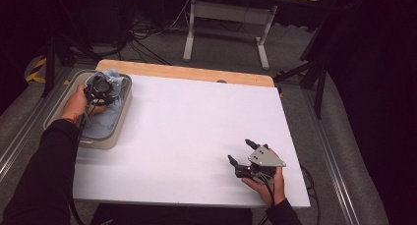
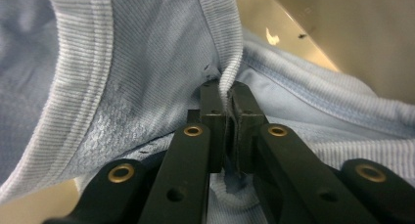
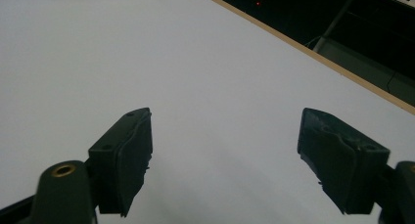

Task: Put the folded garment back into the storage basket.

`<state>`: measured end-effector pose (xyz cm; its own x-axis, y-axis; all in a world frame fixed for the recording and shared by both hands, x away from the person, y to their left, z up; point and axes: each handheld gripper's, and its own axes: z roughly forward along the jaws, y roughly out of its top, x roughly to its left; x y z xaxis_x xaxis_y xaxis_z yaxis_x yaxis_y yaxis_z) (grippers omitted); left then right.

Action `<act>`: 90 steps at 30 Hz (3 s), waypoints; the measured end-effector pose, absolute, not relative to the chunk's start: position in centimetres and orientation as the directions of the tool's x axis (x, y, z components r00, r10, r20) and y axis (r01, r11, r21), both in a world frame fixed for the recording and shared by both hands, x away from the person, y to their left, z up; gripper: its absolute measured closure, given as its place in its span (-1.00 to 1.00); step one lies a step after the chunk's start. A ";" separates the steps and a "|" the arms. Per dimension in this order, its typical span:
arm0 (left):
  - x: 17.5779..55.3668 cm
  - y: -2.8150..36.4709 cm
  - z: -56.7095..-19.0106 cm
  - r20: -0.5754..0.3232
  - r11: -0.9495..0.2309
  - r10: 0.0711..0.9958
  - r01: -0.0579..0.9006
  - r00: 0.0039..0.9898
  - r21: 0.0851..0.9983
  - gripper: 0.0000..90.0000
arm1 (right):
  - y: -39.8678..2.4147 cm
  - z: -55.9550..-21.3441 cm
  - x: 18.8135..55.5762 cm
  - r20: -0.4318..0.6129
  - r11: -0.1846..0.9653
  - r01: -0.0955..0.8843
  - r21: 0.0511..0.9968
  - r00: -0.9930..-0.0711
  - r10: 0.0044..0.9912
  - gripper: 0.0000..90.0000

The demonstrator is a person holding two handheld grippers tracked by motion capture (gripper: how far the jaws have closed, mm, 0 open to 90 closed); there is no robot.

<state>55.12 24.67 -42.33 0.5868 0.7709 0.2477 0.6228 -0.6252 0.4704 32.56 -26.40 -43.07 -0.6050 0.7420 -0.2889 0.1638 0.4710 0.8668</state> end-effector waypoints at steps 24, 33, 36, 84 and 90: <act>55.3 25.9 -38.1 0.260 -0.457 0.871 0.492 0.417 0.742 -0.40 | -26.2 -43.1 32.7 -0.297 0.474 0.151 0.868 -0.608 0.736 -0.51; 57.7 25.8 -38.6 0.225 -0.463 0.871 0.576 0.438 0.673 -0.56 | -26.0 -43.4 32.8 -0.301 0.486 0.154 0.860 -0.616 0.728 -0.51; 58.4 25.8 -39.3 0.245 -0.464 0.878 0.604 0.412 0.648 -0.33 | -26.0 -43.4 32.8 -0.302 0.485 0.154 0.861 -0.612 0.731 -0.51; 53.8 28.1 -37.9 0.165 -0.439 0.865 0.556 0.474 0.706 -0.23 | -25.5 -43.4 32.6 -0.305 0.496 0.147 0.856 -0.631 0.713 -0.51; 52.4 28.5 -38.2 0.184 -0.467 0.850 0.541 0.494 0.699 -0.08 | -25.5 -43.4 32.6 -0.302 0.497 0.149 0.855 -0.637 0.709 -0.49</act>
<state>52.36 28.49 -38.19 0.4944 0.8495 0.1841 0.5415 -0.4667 0.6993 32.60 -25.46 -43.38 -0.6370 0.7093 -0.3018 0.1487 0.4973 0.8547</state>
